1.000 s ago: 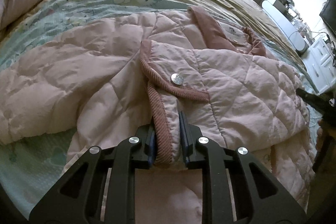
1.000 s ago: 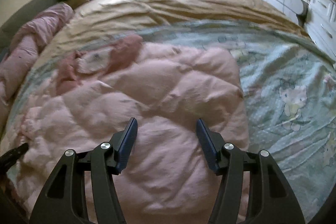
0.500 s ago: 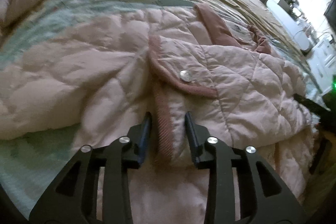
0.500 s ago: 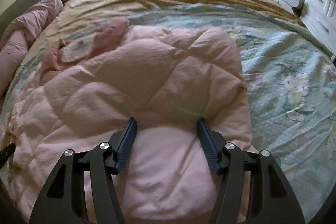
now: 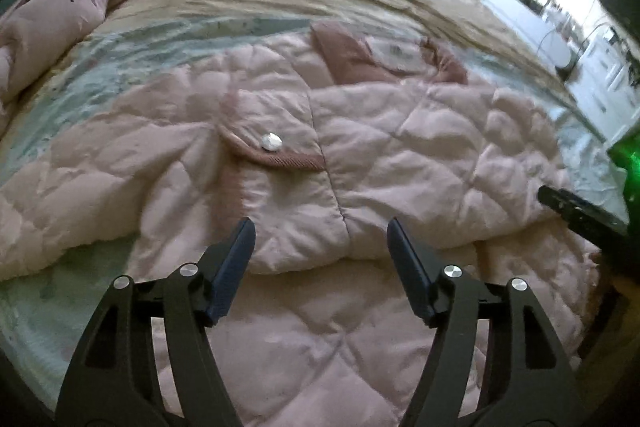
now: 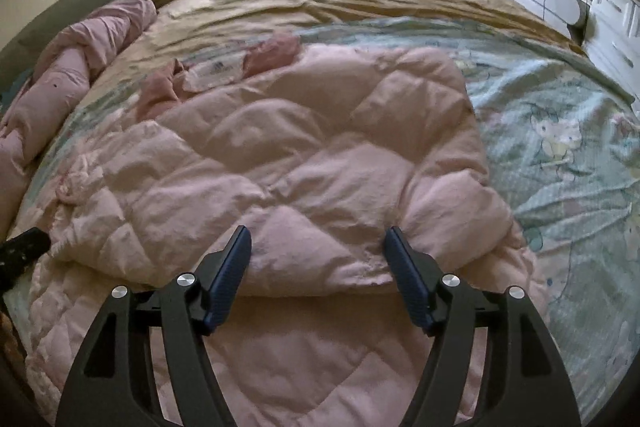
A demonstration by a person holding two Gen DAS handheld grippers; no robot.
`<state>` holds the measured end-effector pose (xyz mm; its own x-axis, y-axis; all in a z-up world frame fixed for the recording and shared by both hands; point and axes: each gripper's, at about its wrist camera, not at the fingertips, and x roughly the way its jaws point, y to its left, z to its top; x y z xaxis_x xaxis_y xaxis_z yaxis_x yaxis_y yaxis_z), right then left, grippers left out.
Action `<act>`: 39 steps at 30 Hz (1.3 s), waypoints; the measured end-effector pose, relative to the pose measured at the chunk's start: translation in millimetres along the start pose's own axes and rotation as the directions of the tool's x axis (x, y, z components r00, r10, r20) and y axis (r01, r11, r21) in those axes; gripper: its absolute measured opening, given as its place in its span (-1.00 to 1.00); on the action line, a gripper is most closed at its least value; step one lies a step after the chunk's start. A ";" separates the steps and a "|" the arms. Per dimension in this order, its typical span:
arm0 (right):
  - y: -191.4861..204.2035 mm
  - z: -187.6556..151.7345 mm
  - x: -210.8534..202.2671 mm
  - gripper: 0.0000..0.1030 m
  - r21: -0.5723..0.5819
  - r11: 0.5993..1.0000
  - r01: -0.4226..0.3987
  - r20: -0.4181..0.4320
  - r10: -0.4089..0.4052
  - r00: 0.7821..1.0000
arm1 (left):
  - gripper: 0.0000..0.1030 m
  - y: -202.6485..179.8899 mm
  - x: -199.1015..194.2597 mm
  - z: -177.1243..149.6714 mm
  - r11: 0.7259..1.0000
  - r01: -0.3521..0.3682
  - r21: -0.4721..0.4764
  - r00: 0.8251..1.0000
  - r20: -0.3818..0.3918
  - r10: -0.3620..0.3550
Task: Fold large clothes
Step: 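Open the left tool and release the folded front panel, then move the left tool toward the other coat sleeve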
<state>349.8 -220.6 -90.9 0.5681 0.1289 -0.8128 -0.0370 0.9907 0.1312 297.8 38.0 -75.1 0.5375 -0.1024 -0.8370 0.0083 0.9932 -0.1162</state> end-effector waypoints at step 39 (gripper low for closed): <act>17.4 -35.8 -89.0 0.91 0.046 0.995 -0.089 0.134 0.083 0.988 | 0.82 3.5 -36.2 -22.9 0.996 0.011 -0.084 1.000 -0.007 -0.011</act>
<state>269.2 -213.2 -36.6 0.6683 0.2031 -0.7156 -0.0499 0.9721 0.2293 259.0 43.9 -57.4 0.5312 -0.1142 -0.8395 -0.0567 0.9839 -0.1697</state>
